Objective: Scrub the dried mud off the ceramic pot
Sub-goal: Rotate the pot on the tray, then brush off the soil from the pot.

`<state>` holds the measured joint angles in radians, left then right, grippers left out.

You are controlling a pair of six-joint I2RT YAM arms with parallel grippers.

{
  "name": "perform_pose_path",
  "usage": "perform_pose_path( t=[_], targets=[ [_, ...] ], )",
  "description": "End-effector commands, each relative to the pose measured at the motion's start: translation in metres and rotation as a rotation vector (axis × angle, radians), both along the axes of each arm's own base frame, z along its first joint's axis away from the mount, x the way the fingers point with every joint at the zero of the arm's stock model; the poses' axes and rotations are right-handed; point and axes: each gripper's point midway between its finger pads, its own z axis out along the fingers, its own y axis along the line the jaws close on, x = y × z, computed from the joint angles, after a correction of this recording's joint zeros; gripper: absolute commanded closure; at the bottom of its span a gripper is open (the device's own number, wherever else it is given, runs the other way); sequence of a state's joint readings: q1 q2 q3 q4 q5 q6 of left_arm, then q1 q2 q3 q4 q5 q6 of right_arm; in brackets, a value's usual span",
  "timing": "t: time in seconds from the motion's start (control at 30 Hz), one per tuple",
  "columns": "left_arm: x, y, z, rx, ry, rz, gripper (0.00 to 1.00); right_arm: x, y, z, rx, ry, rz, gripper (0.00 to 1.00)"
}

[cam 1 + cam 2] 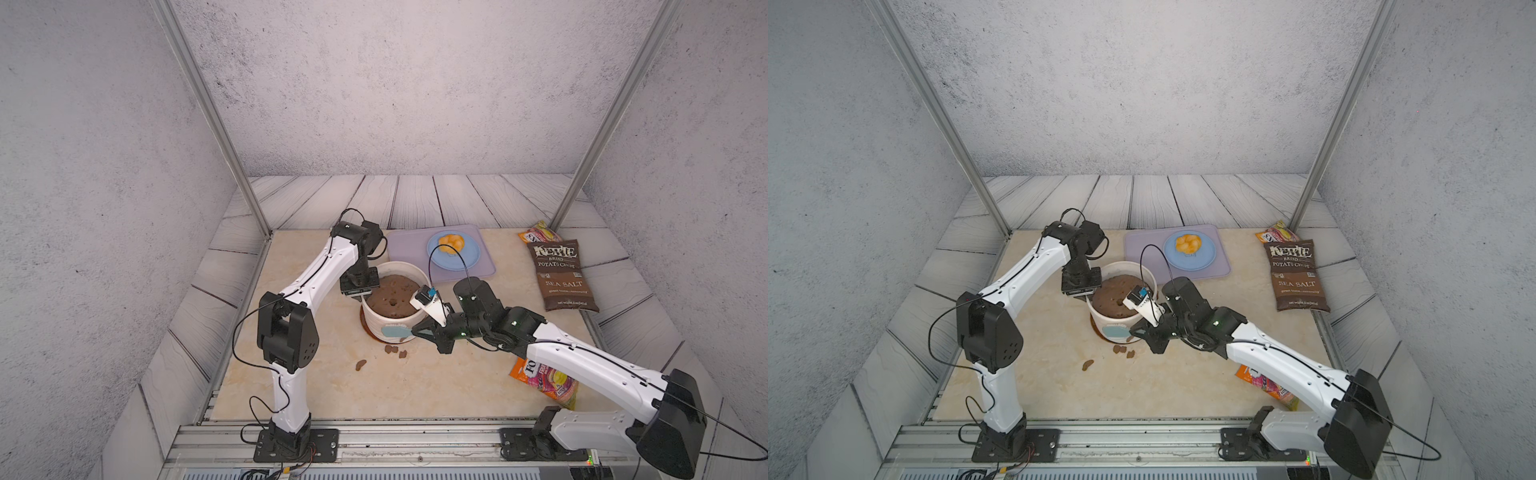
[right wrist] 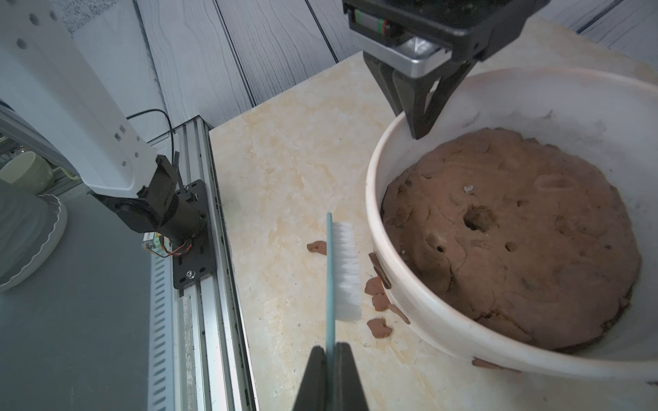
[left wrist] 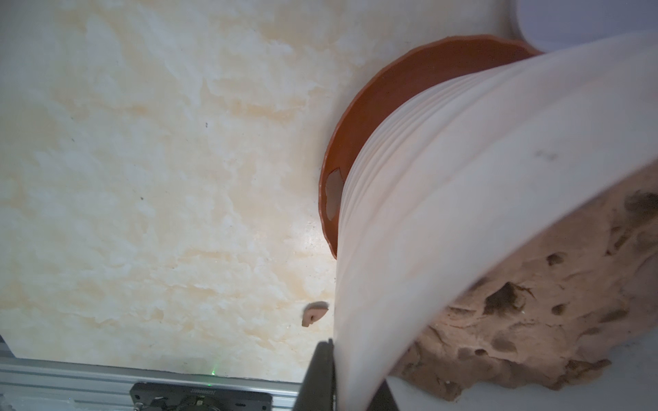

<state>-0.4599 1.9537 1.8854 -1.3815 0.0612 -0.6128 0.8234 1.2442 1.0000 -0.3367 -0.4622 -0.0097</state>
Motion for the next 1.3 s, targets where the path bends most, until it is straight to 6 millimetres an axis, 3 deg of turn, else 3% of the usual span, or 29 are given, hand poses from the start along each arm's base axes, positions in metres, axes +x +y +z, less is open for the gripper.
perform_pose_path(
  t=[0.0, 0.5, 0.7, 1.27],
  targets=[
    [0.018, 0.003, -0.014, 0.039, -0.028, -0.076, 1.0, 0.007, 0.008, 0.009, 0.022, -0.017, 0.004, 1.0],
    [0.016, 0.001, -0.018, 0.032, -0.008, -0.108, 1.0, 0.044, 0.014, -0.002, -0.015, -0.108, -0.109, 1.0],
    [0.014, -0.002, -0.02, 0.016, -0.001, -0.124, 1.0, 0.052, 0.004, -0.032, -0.106, -0.117, -0.149, 1.0],
    [0.013, -0.003, -0.021, 0.006, -0.006, -0.148, 1.0, 0.032, -0.01, -0.083, -0.209, -0.042, -0.097, 1.0]
  ],
)
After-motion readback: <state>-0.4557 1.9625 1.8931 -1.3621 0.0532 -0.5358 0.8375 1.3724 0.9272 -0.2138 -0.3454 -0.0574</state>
